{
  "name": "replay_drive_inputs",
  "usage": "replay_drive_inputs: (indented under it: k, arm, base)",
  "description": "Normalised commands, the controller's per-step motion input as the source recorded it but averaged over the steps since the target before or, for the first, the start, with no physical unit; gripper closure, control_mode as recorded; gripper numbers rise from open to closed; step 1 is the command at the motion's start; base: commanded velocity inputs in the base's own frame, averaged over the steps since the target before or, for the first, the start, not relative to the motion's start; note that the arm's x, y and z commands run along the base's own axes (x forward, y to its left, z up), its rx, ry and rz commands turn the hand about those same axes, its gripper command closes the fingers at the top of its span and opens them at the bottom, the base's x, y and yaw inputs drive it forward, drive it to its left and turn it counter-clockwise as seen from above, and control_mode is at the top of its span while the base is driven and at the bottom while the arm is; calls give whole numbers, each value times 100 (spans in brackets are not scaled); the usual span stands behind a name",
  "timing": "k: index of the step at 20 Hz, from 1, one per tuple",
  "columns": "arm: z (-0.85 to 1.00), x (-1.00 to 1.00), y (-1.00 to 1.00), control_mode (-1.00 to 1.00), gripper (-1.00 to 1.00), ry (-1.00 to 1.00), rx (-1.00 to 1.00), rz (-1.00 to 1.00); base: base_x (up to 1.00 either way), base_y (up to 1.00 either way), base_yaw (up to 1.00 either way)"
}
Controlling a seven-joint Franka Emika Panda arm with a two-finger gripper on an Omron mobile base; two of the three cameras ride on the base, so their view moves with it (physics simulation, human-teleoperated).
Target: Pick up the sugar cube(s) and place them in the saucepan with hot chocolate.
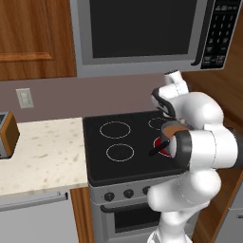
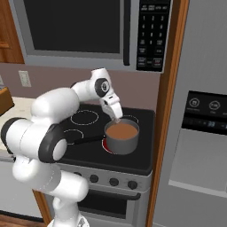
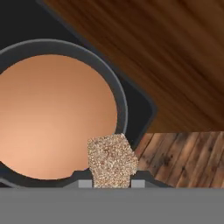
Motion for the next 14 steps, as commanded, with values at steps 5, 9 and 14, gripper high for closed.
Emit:
replay_drive_inputs:
  k: [5, 9, 14]
  arm:
    - [-31, 25, -10, -100, 100, -1, 3, 9]
    - [-34, 7, -36, -100, 100, 2, 2, 5]
    - [-30, 1, -26, -100, 100, 0, 0, 2]
  base:
    - [0, 0, 0]
    - [0, 0, 0]
    - [0, 0, 0]
